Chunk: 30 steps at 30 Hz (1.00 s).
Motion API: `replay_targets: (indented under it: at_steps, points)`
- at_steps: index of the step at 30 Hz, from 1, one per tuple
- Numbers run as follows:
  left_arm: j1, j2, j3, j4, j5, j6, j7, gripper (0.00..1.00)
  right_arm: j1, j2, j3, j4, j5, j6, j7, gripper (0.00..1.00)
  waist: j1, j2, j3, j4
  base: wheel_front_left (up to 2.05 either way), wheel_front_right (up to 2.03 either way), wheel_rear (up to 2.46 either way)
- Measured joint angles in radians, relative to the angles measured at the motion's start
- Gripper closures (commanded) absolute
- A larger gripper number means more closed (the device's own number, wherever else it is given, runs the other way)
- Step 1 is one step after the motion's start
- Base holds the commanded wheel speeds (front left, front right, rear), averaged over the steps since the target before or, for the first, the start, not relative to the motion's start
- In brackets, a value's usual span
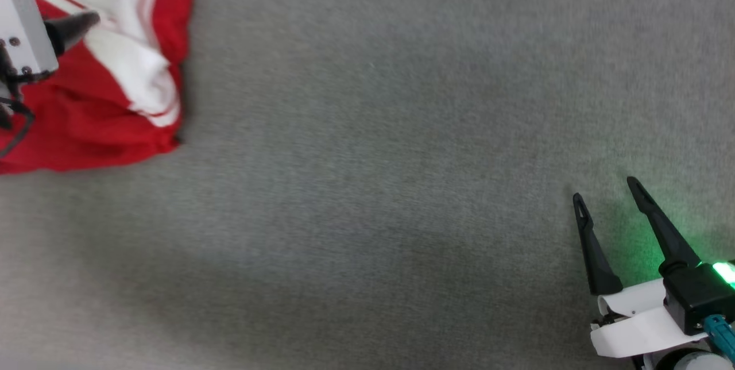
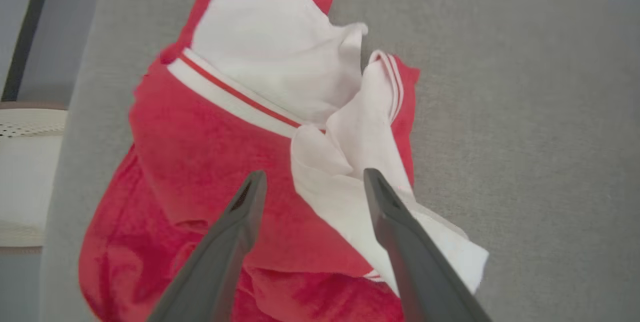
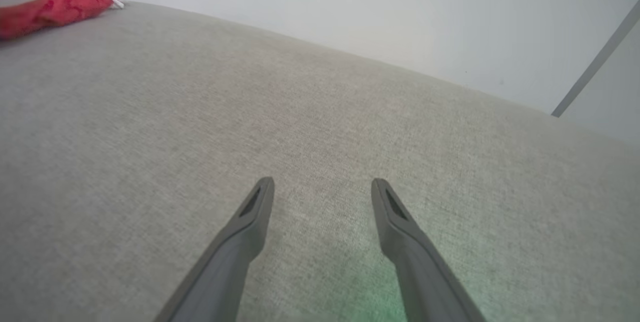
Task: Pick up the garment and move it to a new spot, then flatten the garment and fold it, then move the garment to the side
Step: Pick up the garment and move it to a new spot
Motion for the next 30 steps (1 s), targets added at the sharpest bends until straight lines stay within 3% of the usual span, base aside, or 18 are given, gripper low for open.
replay_targets:
  at_steps: [1,10,15,16,17,18,30]
  points:
    - [-0.023,0.001,-0.021,0.033,0.002,0.005,0.057,0.00,-0.001,-0.001,0.001,-0.017,0.001,0.000,0.007,0.00,0.0000,0.0000,0.032,-0.014,0.00,0.00,0.00]
    - [-0.103,0.005,-0.095,0.135,0.040,0.048,0.239,0.00,-0.011,-0.001,0.003,-0.096,0.011,0.000,0.041,0.00,0.0000,0.0000,0.147,-0.069,0.00,0.00,0.00]
    - [-0.136,0.006,-0.107,0.155,0.069,0.061,0.225,0.00,-0.015,0.001,0.006,-0.120,0.017,0.000,0.051,0.00,0.0000,0.0000,0.181,-0.085,0.00,0.00,0.00]
    - [-0.139,0.004,-0.105,0.165,0.068,0.070,0.218,0.08,-0.015,0.001,0.007,-0.124,0.017,0.000,0.052,0.00,0.0000,0.0000,0.187,-0.089,0.00,0.00,0.00]
    - [-0.139,0.001,-0.102,0.174,0.066,0.073,0.215,0.72,-0.016,0.002,0.008,-0.126,0.017,0.001,0.055,0.00,0.0000,0.0000,0.193,-0.092,0.00,0.00,0.00]
    - [-0.140,-0.001,-0.094,0.187,0.057,0.075,0.209,1.00,-0.017,0.005,0.009,-0.126,0.017,0.001,0.055,0.00,-0.0001,0.0000,0.196,-0.096,0.00,0.00,0.00]
    - [-0.204,-0.014,-0.123,0.225,0.091,0.060,0.122,1.00,-0.035,0.029,0.025,-0.030,0.034,0.000,0.035,0.00,0.0000,0.0000,0.114,-0.098,0.00,0.00,0.00]
